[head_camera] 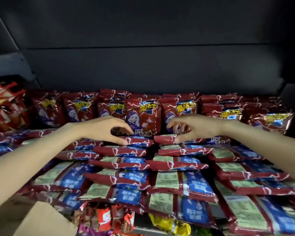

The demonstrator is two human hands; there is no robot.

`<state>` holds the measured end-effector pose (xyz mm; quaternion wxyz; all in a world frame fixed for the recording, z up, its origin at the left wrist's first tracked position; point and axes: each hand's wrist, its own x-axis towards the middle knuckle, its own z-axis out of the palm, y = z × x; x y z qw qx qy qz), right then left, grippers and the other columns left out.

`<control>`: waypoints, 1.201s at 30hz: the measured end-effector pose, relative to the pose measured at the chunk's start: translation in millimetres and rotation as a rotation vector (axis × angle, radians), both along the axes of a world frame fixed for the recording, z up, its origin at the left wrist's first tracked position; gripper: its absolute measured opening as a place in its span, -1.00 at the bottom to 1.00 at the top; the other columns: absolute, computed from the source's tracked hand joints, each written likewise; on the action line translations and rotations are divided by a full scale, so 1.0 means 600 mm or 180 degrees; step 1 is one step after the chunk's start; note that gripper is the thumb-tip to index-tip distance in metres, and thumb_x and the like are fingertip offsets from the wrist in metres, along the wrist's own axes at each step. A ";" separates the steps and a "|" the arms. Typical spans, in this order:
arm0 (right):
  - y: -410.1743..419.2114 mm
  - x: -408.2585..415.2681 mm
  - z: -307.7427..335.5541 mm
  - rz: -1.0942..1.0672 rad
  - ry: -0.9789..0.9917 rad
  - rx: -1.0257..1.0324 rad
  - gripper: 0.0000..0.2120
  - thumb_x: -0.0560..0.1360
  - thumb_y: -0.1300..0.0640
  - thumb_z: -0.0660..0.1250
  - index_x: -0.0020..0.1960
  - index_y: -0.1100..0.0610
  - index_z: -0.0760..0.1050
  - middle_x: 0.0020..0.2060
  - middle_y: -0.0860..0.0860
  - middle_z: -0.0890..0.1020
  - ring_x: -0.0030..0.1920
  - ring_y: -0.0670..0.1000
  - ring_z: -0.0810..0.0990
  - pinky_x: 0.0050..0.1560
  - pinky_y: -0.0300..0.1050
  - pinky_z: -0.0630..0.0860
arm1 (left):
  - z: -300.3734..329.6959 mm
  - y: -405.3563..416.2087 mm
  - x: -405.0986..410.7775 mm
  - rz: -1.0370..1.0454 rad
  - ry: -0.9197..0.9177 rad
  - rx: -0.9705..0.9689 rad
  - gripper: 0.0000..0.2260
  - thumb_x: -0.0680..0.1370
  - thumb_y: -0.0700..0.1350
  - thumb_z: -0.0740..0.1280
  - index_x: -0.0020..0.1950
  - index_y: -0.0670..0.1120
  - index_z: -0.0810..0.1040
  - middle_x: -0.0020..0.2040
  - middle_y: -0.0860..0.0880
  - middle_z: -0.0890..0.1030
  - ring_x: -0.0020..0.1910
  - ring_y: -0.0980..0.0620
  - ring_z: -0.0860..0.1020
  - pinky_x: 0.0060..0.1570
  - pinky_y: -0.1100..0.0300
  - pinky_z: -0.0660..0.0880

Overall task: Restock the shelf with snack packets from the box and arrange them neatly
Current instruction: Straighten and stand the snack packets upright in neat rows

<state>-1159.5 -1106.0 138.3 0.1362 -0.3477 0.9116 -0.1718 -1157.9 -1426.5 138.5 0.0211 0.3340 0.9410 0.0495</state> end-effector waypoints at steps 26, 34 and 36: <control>-0.012 -0.060 0.004 -0.0996 0.1584 0.0420 -0.41 0.49 0.27 0.31 0.39 -0.15 0.23 0.32 -0.02 0.37 0.30 0.02 0.36 0.19 -0.18 0.35 | -0.048 0.075 -0.162 -0.0586 0.2303 -0.0288 -0.27 0.43 0.35 0.14 0.39 -0.15 0.37 0.17 -0.15 0.56 -0.02 -0.06 0.58 -0.17 0.13 0.53; 0.008 -0.054 -0.013 -0.0101 0.3133 0.1821 -0.33 0.39 0.28 0.34 0.46 0.05 0.27 0.44 0.10 0.32 0.45 0.14 0.26 0.44 0.05 0.09 | -0.080 0.067 -0.161 -0.1687 0.2500 -0.1115 -0.22 0.48 0.43 -0.05 0.51 -0.09 0.08 0.52 -0.13 0.08 0.50 -0.08 0.06 0.45 -0.07 -0.06; 0.017 -0.055 -0.025 -0.0042 0.2954 0.1862 -0.36 0.54 -0.01 0.24 0.53 0.09 0.09 0.52 0.06 0.15 0.52 0.09 0.08 0.50 0.03 -0.13 | -0.083 0.066 -0.161 -0.1578 0.2477 -0.1476 -0.07 0.40 0.52 -0.08 0.55 -0.11 -0.05 0.55 -0.15 -0.06 0.53 -0.11 -0.10 0.46 -0.12 -0.13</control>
